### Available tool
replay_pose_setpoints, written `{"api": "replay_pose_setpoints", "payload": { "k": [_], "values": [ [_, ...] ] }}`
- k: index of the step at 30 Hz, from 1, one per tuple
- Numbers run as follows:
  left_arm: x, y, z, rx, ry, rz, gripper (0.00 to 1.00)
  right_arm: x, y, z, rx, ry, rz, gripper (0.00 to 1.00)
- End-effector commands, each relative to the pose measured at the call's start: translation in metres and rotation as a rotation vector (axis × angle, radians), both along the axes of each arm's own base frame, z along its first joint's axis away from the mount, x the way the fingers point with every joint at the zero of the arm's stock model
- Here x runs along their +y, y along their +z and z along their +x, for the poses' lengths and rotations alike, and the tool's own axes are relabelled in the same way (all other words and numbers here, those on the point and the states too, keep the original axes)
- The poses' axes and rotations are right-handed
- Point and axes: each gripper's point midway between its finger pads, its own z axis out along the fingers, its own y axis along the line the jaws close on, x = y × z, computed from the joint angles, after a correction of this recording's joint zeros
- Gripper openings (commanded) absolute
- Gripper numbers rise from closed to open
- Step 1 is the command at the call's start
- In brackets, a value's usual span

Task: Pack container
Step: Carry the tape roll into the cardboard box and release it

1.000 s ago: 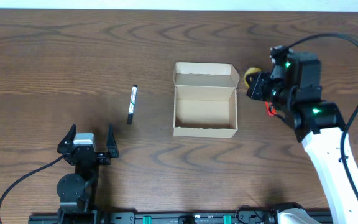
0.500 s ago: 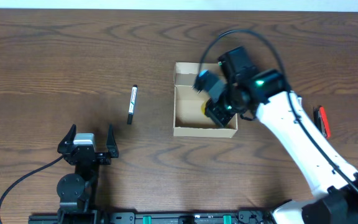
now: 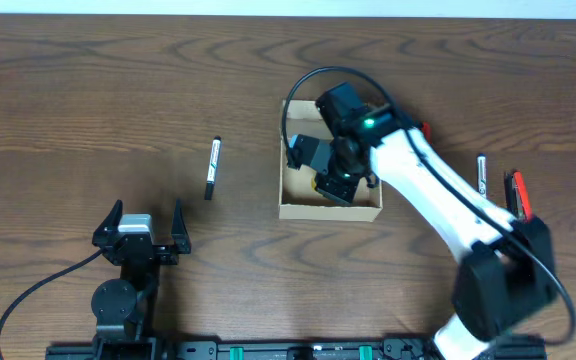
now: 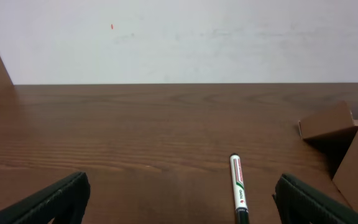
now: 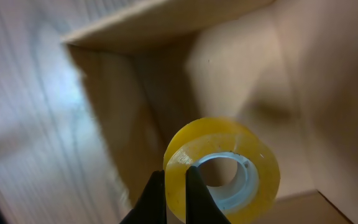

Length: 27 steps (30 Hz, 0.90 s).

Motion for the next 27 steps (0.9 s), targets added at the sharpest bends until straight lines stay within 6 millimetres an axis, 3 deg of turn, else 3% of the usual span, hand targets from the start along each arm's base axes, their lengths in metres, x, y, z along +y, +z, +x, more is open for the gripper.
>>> {"api": "replay_pose_setpoints", "payload": {
  "k": [1,6,14,16,17,18,23,27],
  "values": [
    [0.007,-0.018,-0.002,0.061,0.042,-0.005,0.95,0.001,-0.029,0.004,0.055,0.015,-0.027,0.01],
    [0.007,-0.018,-0.002,0.061,0.041,-0.005,0.95,0.004,-0.064,0.001,0.136,0.014,-0.041,0.01],
    [0.007,-0.018,-0.002,0.061,0.040,-0.005,0.95,0.008,-0.069,0.008,0.120,0.017,-0.025,0.01],
    [0.007,-0.018,-0.002,0.061,0.040,-0.005,0.95,0.008,-0.069,0.007,0.123,0.010,-0.026,0.18],
    [0.007,-0.018,-0.002,0.061,0.040,-0.005,0.95,0.008,-0.069,0.008,0.124,0.002,-0.026,0.32],
    [0.007,-0.018,-0.002,0.061,0.040,-0.005,0.95,0.008,-0.069,0.008,0.124,-0.006,-0.026,0.36],
    [0.007,-0.018,-0.002,0.061,0.039,-0.005,0.95,0.009,-0.062,0.008,0.118,-0.031,-0.021,0.37],
    [0.007,-0.018,-0.002,0.061,0.038,-0.005,0.95,0.011,-0.028,0.017,0.049,-0.042,0.018,0.37]
  ]
}}
